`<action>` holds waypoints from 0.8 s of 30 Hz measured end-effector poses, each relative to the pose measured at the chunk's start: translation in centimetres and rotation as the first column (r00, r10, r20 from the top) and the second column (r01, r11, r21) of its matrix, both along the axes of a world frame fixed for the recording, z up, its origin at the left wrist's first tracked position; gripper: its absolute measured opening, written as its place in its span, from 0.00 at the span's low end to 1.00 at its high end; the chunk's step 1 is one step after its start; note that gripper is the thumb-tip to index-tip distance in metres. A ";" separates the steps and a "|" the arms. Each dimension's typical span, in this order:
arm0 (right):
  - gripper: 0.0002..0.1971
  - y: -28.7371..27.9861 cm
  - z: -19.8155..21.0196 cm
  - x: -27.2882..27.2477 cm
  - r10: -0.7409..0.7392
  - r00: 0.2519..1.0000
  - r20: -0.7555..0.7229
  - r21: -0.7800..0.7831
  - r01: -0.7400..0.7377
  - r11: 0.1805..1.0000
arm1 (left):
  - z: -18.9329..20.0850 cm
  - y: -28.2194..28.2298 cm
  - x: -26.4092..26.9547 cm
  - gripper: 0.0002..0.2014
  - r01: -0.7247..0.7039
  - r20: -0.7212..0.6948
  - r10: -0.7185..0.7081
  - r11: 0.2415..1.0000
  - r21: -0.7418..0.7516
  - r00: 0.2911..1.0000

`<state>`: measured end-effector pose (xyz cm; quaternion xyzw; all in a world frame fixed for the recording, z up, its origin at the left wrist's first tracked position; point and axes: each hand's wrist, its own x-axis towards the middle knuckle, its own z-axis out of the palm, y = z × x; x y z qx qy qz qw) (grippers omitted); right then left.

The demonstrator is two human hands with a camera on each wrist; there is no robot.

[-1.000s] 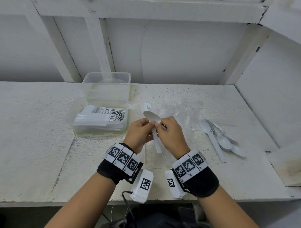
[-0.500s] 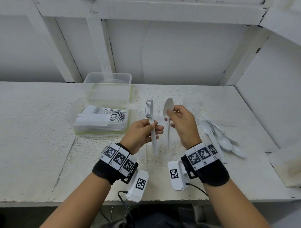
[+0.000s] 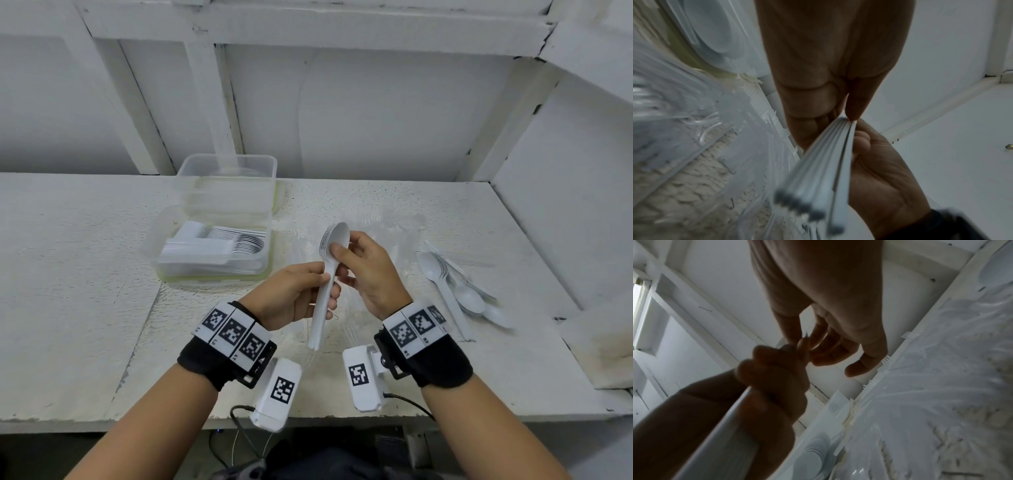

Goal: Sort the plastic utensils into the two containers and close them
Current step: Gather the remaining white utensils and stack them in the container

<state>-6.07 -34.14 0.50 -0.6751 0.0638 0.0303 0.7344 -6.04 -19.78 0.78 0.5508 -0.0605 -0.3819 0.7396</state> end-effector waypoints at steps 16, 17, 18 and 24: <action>0.21 0.3 -0.5 -0.4 0.682 0.678 0.275 -0.961 0.166 0.222 | 0.7 4.1 0.1 0.11 -0.141 0.462 -0.293 0.700 0.700 0.837; 0.21 0.6 -0.6 -0.2 0.705 0.658 0.266 -0.964 0.191 0.186 | 0.9 4.2 0.1 0.12 -0.147 0.470 -0.292 0.702 0.697 0.833; 0.21 1.2 -0.6 0.1 0.724 0.640 0.257 -0.966 0.198 0.168 | 1.0 4.6 0.1 0.12 -0.154 0.477 -0.293 0.701 0.697 0.828; 0.18 2.8 -0.5 1.2 0.794 0.569 0.214 -0.977 0.119 0.178 | 1.1 6.0 0.9 0.15 -0.173 0.482 -0.267 0.704 0.689 0.835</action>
